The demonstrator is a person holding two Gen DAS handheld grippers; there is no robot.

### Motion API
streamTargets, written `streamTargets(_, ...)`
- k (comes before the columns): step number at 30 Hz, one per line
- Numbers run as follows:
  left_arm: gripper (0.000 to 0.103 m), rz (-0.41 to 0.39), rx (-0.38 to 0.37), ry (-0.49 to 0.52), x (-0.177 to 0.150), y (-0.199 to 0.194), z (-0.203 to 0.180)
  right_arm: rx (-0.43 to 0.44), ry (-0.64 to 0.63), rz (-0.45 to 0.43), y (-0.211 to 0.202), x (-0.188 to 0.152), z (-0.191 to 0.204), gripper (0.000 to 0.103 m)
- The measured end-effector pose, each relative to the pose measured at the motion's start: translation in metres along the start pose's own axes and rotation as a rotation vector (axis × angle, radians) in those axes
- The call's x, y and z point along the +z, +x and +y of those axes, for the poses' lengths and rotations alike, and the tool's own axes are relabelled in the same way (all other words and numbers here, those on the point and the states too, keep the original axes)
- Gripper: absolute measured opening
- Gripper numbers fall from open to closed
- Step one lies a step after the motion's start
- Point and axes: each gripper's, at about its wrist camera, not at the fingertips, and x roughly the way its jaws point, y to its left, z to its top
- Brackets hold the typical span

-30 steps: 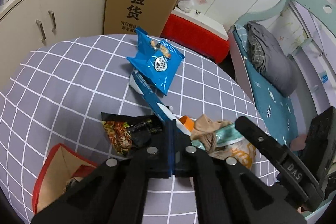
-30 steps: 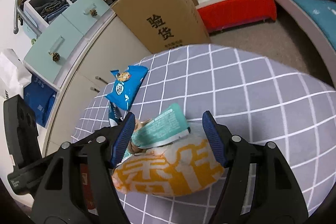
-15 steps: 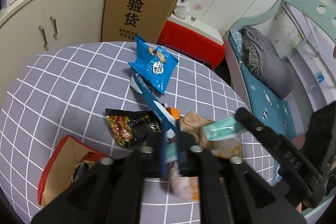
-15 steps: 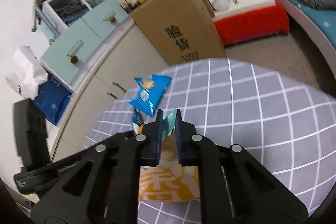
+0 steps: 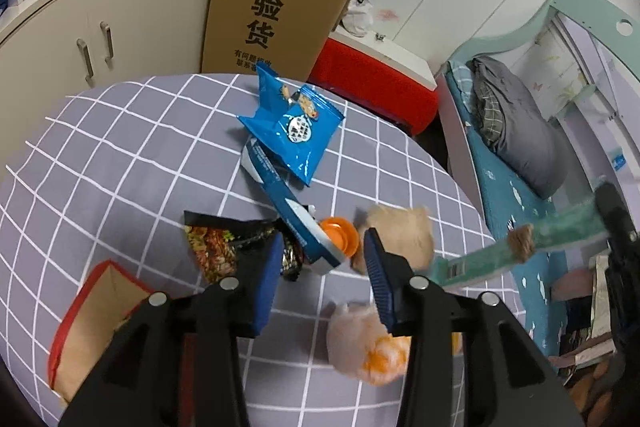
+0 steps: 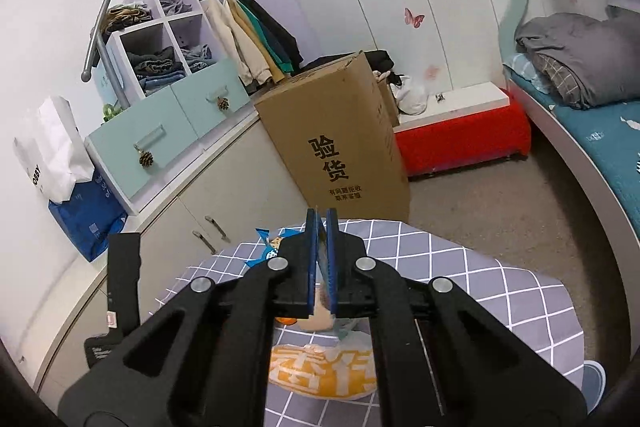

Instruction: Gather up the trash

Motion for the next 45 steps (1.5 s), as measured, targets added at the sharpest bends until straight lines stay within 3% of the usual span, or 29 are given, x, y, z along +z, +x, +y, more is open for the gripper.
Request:
streamTargets(2, 0.041, -0.003, 0.013, -0.013, 0.002, 0.004, 0.002, 0.007, 0.007, 0.009, 0.003, -0.004, -0.004, 0.005)
streamTargets(4, 0.034, -0.010, 0.044, -0.020, 0.004, 0.009, 0.004, 0.009, 0.010, 0.017, 0.007, -0.007, -0.007, 0.005)
streamTargets(5, 0.022, -0.008, 0.049, -0.018, 0.004, 0.011, 0.004, 0.013, 0.014, 0.021, 0.009, -0.008, -0.009, 0.004)
streamTargets(8, 0.006, -0.001, 0.058, -0.018, 0.003, 0.014, 0.004, 0.018, 0.019, 0.031, 0.012, -0.010, -0.012, 0.004)
streamTargets(14, 0.003, -0.023, 0.052, -0.010, -0.002, 0.005, -0.002, 0.013, 0.014, 0.032, 0.012, -0.011, -0.012, 0.005)
streamTargets(22, 0.003, -0.116, 0.009, 0.022, -0.025, -0.054, -0.023, 0.029, 0.031, -0.010, -0.023, -0.008, -0.012, 0.005)
streamTargets(27, 0.003, -0.158, -0.044, 0.102, -0.049, -0.092, -0.067, 0.025, 0.033, -0.046, -0.059, -0.005, -0.014, 0.005)
streamTargets(33, 0.003, -0.140, -0.127, 0.201, -0.090, -0.107, -0.135, -0.019, 0.045, -0.107, -0.126, -0.005, -0.038, 0.005)
streamTargets(39, 0.003, -0.067, -0.213, 0.311, -0.145, -0.092, -0.217, -0.104, 0.074, -0.157, -0.194, -0.019, -0.088, 0.005)
streamTargets(45, 0.003, 0.051, -0.284, 0.419, -0.206, -0.051, -0.295, -0.252, 0.109, -0.191, -0.264, -0.050, -0.165, 0.005)
